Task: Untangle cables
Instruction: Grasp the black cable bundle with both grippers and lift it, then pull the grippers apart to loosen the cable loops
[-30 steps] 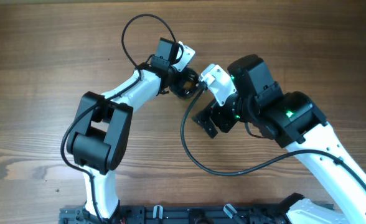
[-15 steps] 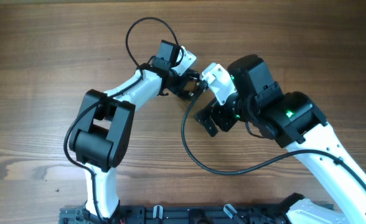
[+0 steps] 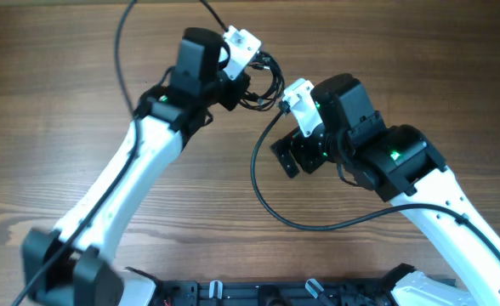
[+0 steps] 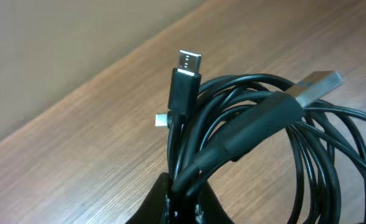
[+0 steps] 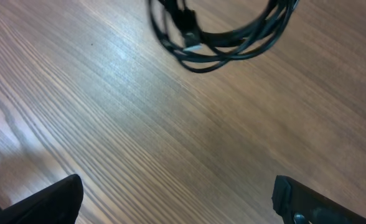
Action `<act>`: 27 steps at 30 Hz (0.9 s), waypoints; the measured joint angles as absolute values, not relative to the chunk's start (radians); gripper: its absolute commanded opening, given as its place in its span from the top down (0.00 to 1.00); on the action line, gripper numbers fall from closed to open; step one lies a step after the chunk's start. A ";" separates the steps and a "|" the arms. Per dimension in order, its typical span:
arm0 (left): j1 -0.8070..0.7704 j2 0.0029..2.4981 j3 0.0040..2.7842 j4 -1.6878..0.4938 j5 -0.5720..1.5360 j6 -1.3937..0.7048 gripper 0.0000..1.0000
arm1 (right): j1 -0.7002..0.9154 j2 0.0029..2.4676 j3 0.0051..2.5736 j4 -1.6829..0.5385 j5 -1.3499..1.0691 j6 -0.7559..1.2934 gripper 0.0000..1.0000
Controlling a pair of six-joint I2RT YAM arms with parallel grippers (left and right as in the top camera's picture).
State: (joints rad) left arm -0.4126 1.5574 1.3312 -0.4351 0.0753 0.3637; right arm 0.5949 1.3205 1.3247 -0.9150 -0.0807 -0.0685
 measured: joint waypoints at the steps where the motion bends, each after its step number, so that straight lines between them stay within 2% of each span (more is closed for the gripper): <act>1: -0.413 1.531 1.331 -0.455 0.076 0.364 0.96 | 0.595 1.323 1.325 -0.903 -0.080 -0.070 0.00; 7: -0.413 1.470 1.331 -0.540 0.049 0.364 0.96 | 0.595 1.324 1.325 -0.735 -0.075 -0.125 0.02; 10: -0.413 1.464 1.331 -0.562 0.027 0.364 0.96 | 0.595 1.324 1.325 -0.622 -0.073 -0.137 0.12; 11: -0.413 1.464 1.331 -0.562 0.022 0.364 0.96 | 0.595 1.325 1.325 -0.589 -0.073 -0.140 0.12; 19: -0.413 1.359 1.331 -0.556 0.012 0.361 0.96 | 0.595 1.439 1.325 -0.561 -0.074 -0.116 0.17; 27: -0.413 1.234 1.331 -0.649 0.004 0.361 0.96 | 0.595 1.461 1.325 -0.484 -0.123 -0.082 0.19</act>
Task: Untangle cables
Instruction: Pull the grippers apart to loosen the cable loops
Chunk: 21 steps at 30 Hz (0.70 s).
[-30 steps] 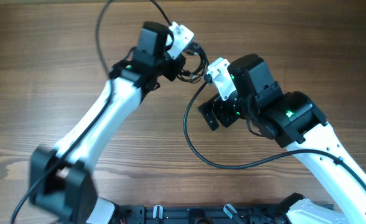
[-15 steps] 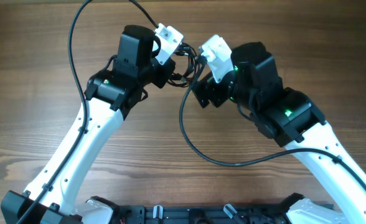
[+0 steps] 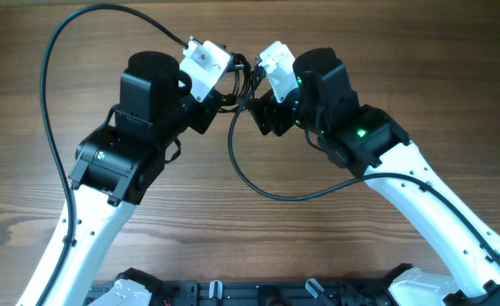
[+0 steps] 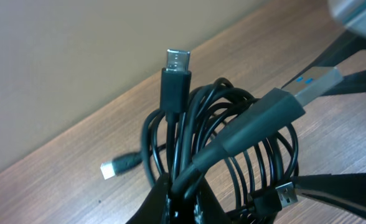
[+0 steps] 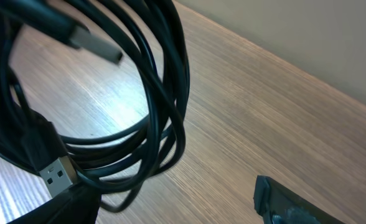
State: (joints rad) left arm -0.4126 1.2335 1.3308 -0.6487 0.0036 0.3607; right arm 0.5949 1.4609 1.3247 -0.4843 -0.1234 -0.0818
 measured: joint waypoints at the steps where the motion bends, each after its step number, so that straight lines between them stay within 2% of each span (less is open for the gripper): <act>1: -0.412 1.234 1.331 -0.660 0.003 0.361 0.96 | 0.595 1.461 1.325 -0.484 -0.131 -0.072 0.19; 6: -0.412 1.233 1.331 -0.674 -0.003 0.361 0.96 | 0.595 1.461 1.325 -0.443 -0.136 -0.041 0.22; 8: -0.412 1.233 1.331 -0.675 -0.003 0.360 0.96 | 0.595 1.461 1.325 -0.374 -0.122 0.004 0.31; 11: -0.412 1.233 1.331 -0.670 -0.003 0.336 0.96 | 0.595 1.461 1.325 -0.313 -0.121 0.065 0.39; 13: -0.413 1.231 1.331 -0.670 0.008 0.321 0.96 | 0.595 1.461 1.325 -0.292 -0.118 0.114 0.53; 16: -0.413 1.225 1.331 -0.651 0.036 0.312 0.96 | 0.595 1.461 1.325 -0.302 -0.112 0.158 0.96; 21: -0.425 1.163 1.330 -0.623 0.083 0.308 0.96 | 0.614 1.460 1.325 -0.376 -0.075 0.172 0.96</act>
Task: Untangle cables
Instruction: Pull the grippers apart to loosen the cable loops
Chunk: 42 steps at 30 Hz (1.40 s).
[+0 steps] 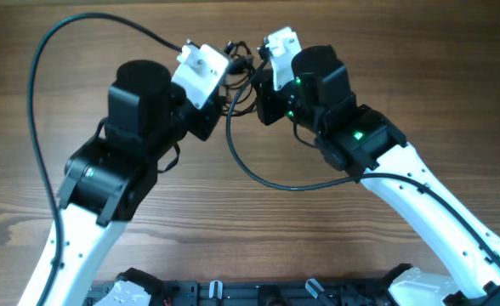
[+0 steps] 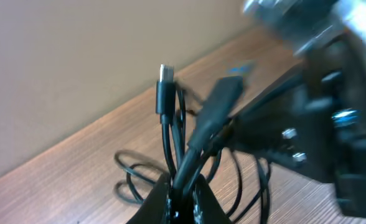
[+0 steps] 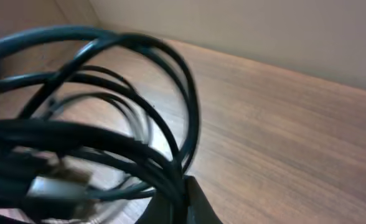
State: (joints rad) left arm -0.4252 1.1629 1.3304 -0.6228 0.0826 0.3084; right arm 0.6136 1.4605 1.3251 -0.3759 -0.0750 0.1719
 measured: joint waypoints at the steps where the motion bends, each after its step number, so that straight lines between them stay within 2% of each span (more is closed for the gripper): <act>1: -0.427 1.147 1.329 -0.622 0.090 0.308 0.96 | 0.621 1.460 1.328 -0.393 -0.066 0.172 0.96; 7: -0.437 1.072 1.317 -0.637 0.091 0.307 0.96 | 0.654 1.436 1.361 -0.530 0.088 0.231 0.96; 10: -0.425 0.967 1.319 -0.675 -0.060 0.304 0.93 | 0.604 1.456 1.343 -0.702 0.448 0.365 0.96; 12: -0.424 0.915 1.326 -0.689 -0.146 0.304 0.83 | 0.586 1.467 1.330 -0.780 0.595 0.454 0.96; 14: -0.423 0.883 1.335 -0.693 -0.245 0.304 0.77 | 0.580 1.470 1.330 -0.846 0.739 0.570 0.96; 17: -0.423 0.886 1.335 -0.697 -0.314 0.289 0.53 | 0.566 1.470 1.330 -0.825 0.771 0.650 0.96; 20: -0.423 0.896 1.335 -0.707 -0.332 0.263 0.44 | 0.565 1.470 1.329 -0.671 0.619 0.567 0.96; 22: -0.423 0.898 1.335 -0.724 -0.316 0.248 0.42 | 0.562 1.470 1.329 -0.548 0.379 0.400 0.96; 26: -0.423 0.905 1.335 -0.767 -0.260 0.241 0.43 | 0.565 1.470 1.329 -0.405 -0.171 0.117 0.96; 29: -0.423 0.920 1.335 -0.806 -0.234 0.239 0.48 | 0.569 1.470 1.329 -0.299 -0.543 -0.004 0.96; 32: -0.423 0.934 1.335 -0.825 -0.226 0.233 0.48 | 0.570 1.470 1.329 -0.287 -0.615 -0.022 0.96; 38: -0.423 0.944 1.335 -0.830 -0.213 0.233 0.46 | 0.569 1.470 1.329 -0.318 -0.414 -0.021 0.95; 39: -0.423 0.944 1.335 -0.830 -0.210 0.233 0.46 | 0.569 1.470 1.329 -0.309 -0.397 -0.021 0.71; 40: -0.423 0.945 1.335 -0.830 -0.207 0.233 0.46 | 0.569 1.468 1.329 -0.305 -0.384 -0.021 0.52; 41: -0.423 0.948 1.335 -0.830 -0.200 0.233 0.46 | 0.569 1.466 1.329 -0.303 -0.371 -0.014 0.17; 42: -0.423 0.949 1.335 -0.830 -0.196 0.233 0.46 | 0.569 1.462 1.329 -0.303 -0.364 -0.010 0.03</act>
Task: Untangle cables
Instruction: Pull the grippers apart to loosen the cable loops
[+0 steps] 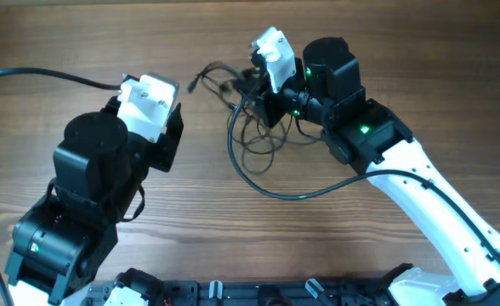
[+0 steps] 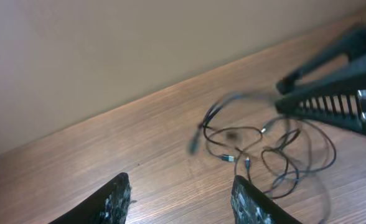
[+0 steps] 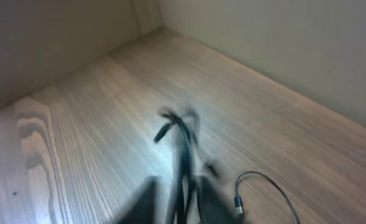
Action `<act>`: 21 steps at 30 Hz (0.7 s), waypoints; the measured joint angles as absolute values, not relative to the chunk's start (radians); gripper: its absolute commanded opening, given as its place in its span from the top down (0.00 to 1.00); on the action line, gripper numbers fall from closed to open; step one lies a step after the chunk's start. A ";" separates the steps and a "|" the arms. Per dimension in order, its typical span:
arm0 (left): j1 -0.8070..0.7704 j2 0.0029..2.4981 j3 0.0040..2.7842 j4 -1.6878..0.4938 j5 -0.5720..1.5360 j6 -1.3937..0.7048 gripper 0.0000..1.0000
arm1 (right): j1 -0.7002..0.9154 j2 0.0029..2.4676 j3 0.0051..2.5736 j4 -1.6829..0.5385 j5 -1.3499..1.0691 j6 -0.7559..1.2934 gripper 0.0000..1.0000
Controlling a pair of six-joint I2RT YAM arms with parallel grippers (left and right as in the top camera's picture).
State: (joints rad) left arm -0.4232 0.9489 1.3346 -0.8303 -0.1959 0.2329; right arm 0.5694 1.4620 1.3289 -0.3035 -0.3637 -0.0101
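A tangle of thin black cables [image 1: 252,129] hangs in loose loops over the wooden table [image 1: 80,34], one plug [image 1: 195,83] sticking out to the left. My right gripper [image 1: 265,102] is shut on the upper strands. Its wrist view is blurred; the strands [image 3: 183,143] run up from between its fingers [image 3: 149,199]. My left gripper [image 1: 172,140] stands apart at the left, open and holding nothing. In the left wrist view the left gripper [image 2: 180,199] faces the tangle [image 2: 258,143] from a distance.
A thicker black lead [image 1: 267,189] belonging to the right arm sweeps in a wide curve below the tangle. Another lead [image 1: 37,75] runs off the left edge. A beige wall [image 2: 108,43] borders the far side of the table.
My left gripper has let go of the bundle and now sits open well to the left. The tight coil has fallen into loose loops hanging from my right gripper.
At first my left gripper held the coiled bundle while the right gripper was open below it. Then the right gripper was beside the coil, then shut on it, both holding. Now only the right one holds it, and the coil is spread out.
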 measured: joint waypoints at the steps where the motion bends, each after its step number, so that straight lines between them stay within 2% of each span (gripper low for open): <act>1: -0.423 0.950 1.335 -0.830 -0.193 0.233 0.46 | 0.569 1.456 1.329 -0.316 -0.361 -0.006 0.00; 3: -0.423 0.952 1.335 -0.830 -0.191 0.233 0.40 | 0.569 1.446 1.329 -0.364 -0.355 -0.008 0.00; 7: -0.423 0.952 1.335 -0.830 -0.184 0.229 0.40 | 0.569 1.438 1.330 -0.522 -0.286 -0.028 0.00; 12: -0.424 0.958 1.335 -0.846 -0.150 0.229 0.41 | 0.569 1.436 1.331 -0.734 -0.081 -0.016 0.00; 14: -0.423 0.970 1.335 -0.874 -0.122 0.229 0.44 | 0.569 1.438 1.331 -0.791 -0.029 0.019 0.00; 21: -0.423 1.054 1.335 -0.932 -0.070 0.202 0.43 | 0.569 1.601 1.331 -0.814 -0.013 0.047 0.00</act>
